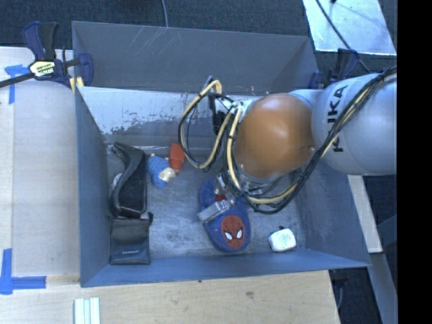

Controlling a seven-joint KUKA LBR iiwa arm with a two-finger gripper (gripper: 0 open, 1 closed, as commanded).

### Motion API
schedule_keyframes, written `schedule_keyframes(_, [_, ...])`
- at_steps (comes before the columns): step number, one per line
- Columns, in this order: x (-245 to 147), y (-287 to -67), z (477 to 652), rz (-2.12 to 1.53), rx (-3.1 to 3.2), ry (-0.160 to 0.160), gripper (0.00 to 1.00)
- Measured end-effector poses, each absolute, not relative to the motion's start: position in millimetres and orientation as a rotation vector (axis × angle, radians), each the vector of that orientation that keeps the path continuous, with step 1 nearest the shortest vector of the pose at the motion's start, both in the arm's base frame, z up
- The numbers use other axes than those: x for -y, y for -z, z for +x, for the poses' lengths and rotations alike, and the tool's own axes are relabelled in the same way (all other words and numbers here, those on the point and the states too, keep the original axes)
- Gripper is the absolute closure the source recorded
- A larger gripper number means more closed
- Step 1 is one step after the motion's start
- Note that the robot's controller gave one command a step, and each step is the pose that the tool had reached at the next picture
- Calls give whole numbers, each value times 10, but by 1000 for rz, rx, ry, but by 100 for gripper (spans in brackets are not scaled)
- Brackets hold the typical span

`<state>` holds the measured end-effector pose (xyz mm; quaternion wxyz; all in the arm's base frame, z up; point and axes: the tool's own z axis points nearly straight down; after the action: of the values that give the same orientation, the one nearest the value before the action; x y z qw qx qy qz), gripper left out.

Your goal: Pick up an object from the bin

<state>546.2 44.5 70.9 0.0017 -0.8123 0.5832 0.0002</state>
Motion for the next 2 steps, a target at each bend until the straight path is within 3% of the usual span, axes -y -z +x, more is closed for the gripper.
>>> schedule_keyframes(1, [-450, -718, 5470, -2546, -1833, -2, 0])
schedule_keyframes(2, [-419, -734, 5483, -2546, -1836, 7, 100])
